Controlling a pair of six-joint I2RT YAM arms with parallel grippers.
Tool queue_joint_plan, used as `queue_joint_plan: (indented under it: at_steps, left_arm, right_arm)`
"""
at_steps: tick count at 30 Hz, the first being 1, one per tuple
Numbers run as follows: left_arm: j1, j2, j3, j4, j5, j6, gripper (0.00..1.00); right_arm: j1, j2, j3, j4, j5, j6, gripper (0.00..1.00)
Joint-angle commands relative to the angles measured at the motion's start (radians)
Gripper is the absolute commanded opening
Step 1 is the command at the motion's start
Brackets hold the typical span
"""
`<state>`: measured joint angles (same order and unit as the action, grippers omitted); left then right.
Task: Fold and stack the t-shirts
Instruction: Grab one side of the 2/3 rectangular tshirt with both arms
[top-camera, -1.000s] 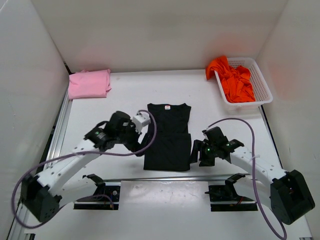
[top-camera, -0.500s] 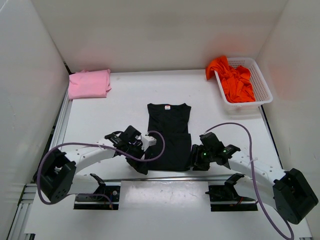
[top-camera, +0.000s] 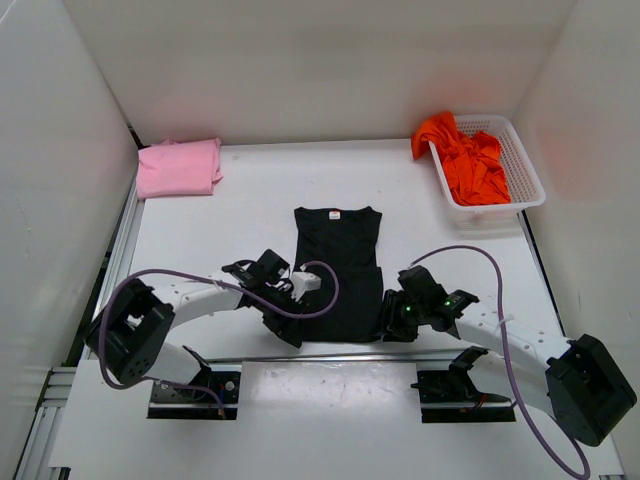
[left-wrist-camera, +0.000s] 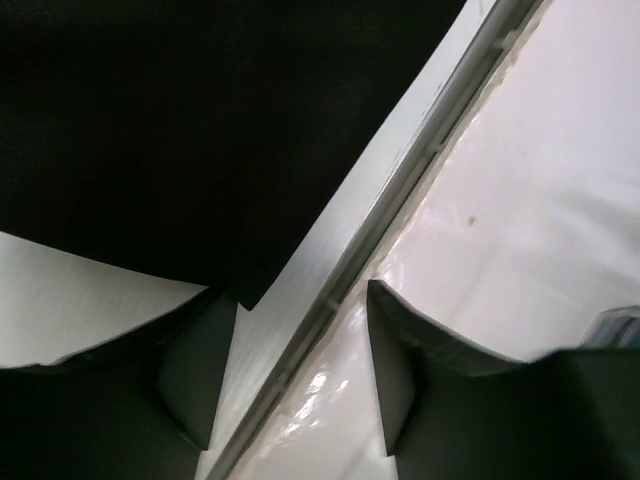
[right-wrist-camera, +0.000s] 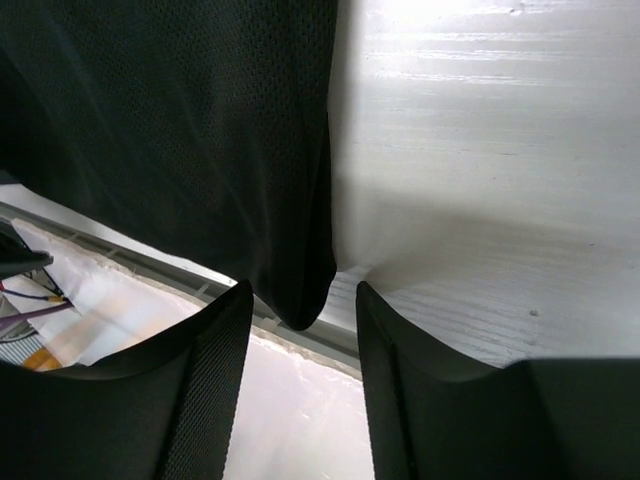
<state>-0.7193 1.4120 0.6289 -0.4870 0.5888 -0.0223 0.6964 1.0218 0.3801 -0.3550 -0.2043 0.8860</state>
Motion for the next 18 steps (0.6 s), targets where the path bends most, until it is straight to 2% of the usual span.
queue_joint_plan:
  at_steps: [1,3,7,10,11,12,14,15,18]
  left_arm:
    - [-0.006,0.041,-0.017,-0.009,-0.024,0.022,0.57]
    - [-0.006,0.050,-0.017,-0.009,-0.024,0.022,0.50]
    - [-0.006,0.050,-0.017,-0.009,-0.052,0.022,0.45]
    - [-0.006,0.050,-0.017,-0.009,-0.061,0.022,0.51]
    - [-0.006,0.050,-0.017,-0.009,-0.061,0.022,0.55]
    - [-0.006,0.039,-0.017,-0.009,-0.070,0.022,0.66]
    - [-0.006,0.039,-0.017,-0.009,-0.070,0.022,0.66]
    - [-0.006,0.039,-0.006,-0.009,-0.070,0.022,0.65]
    - [-0.006,0.064,0.005,-0.009,-0.122,0.022,0.45]
  right_arm:
    - [0.006,0.006,-0.014,0.021,0.029,0.011,0.50]
    - [0.006,0.006,-0.014,0.021,0.029,0.011,0.47]
    - [0.006,0.015,-0.004,0.031,0.016,0.002,0.36]
    - [0.006,0.026,-0.004,0.042,0.005,0.002,0.35]
    - [0.006,0.026,0.005,0.042,0.005,0.002,0.35]
    - [0.006,0.026,0.005,0.042,0.005,-0.007,0.35]
    - [0.006,0.026,0.005,0.042,0.005,-0.007,0.32]
    - [0.006,0.026,0.005,0.042,0.005,-0.007,0.30]
    - [0.006,0.026,0.005,0.042,0.005,-0.007,0.22]
